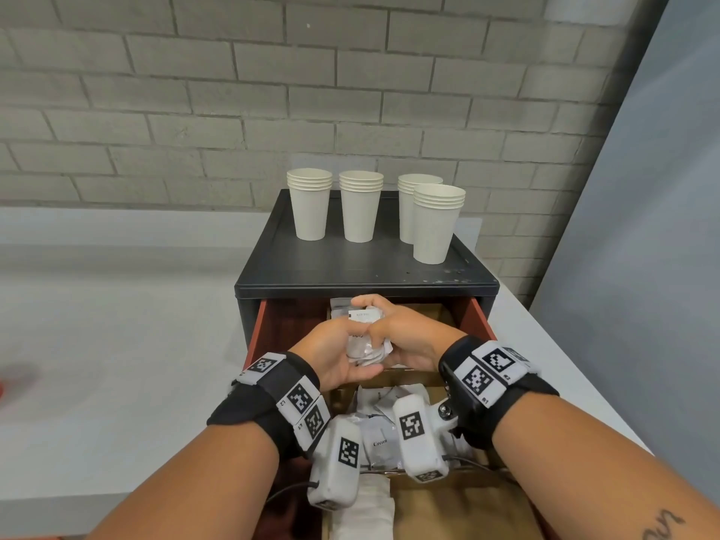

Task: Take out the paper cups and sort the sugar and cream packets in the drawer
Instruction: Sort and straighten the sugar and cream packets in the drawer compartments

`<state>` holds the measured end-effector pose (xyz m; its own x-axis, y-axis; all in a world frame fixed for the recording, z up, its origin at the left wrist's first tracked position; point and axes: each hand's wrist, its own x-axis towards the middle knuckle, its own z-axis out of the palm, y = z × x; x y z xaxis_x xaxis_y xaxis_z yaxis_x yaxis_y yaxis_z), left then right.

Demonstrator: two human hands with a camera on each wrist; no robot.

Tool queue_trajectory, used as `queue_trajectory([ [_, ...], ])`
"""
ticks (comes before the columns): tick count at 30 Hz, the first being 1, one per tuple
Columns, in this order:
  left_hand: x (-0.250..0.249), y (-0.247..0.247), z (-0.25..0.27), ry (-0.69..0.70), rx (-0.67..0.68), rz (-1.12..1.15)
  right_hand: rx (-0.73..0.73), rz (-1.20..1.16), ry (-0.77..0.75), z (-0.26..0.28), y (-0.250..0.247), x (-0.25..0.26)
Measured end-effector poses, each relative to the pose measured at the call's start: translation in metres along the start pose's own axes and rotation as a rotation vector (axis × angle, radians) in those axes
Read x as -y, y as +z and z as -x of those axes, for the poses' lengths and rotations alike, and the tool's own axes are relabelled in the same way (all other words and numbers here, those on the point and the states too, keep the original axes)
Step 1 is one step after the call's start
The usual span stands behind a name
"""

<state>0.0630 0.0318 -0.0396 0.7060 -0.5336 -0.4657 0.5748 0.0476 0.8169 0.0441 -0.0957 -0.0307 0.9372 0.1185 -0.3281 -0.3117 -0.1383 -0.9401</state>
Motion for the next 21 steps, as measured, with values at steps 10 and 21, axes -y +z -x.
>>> queue_trajectory([
  [10,0.0,0.002,-0.002,0.122,-0.146,-0.057,0.026,-0.103,0.138,0.006,-0.016,0.003],
  [21,-0.002,-0.017,-0.015,0.232,-0.445,0.028,-0.234,1.108,0.34,-0.033,-0.032,-0.021],
])
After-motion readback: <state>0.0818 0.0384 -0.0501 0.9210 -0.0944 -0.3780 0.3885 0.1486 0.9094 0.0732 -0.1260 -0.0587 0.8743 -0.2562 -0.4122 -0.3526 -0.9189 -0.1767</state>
